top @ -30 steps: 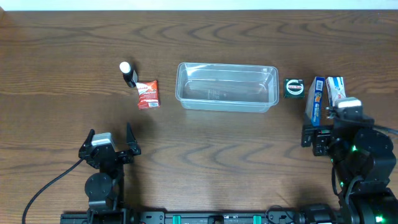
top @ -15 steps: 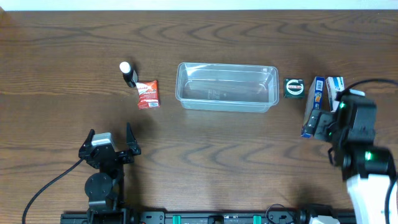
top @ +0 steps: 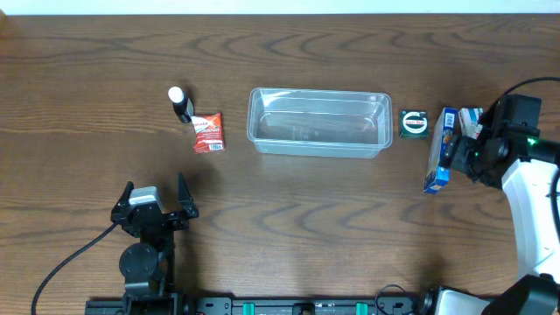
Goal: Pack container
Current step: 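Reach the right gripper to the blue Kool Fever box and grasp it, then lift the blue box with the right gripper and carry it over the container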
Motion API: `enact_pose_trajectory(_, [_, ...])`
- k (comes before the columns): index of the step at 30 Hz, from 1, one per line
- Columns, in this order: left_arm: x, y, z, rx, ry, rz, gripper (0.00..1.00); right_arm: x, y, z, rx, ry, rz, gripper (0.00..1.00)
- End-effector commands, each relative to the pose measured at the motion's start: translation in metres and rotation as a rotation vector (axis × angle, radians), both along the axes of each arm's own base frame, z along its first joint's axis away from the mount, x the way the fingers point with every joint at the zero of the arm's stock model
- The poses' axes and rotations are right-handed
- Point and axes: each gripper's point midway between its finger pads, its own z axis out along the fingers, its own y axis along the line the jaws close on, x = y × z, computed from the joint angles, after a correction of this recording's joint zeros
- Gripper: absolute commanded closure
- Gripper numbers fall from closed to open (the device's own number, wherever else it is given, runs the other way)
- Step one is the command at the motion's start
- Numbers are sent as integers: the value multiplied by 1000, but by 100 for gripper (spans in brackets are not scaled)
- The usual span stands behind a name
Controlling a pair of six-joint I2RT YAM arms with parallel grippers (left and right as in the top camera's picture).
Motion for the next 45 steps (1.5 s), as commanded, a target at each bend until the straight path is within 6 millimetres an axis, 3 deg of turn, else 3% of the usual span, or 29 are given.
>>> enact_pose_trajectory(1, [0,-1,-18,16,46,-6,2,14,9,9,4,-45,56,18])
enact_pose_trajectory(8, [0,-1,-18,16,46,-6,2,25,25,10,-30,-62,156,22])
enact_pose_trajectory(14, [0,-1,-18,16,46,-6,2,19,15,6,-105,-22,112,26])
enact_pose_trajectory(24, [0,-1,-18,16,46,-6,2,20,26,-26,-28,62,130,27])
enact_pose_trajectory(29, [0,-1,-18,16,46,-6,2,24,26,-31,-25,65,130,31])
enact_pose_trajectory(42, [0,-1,-18,16,46,-6,2,23,26,-33,-25,71,131,64])
enact_pose_trajectory(45, [0,-1,-18,16,46,-6,2,21,26,-35,-26,76,140,67])
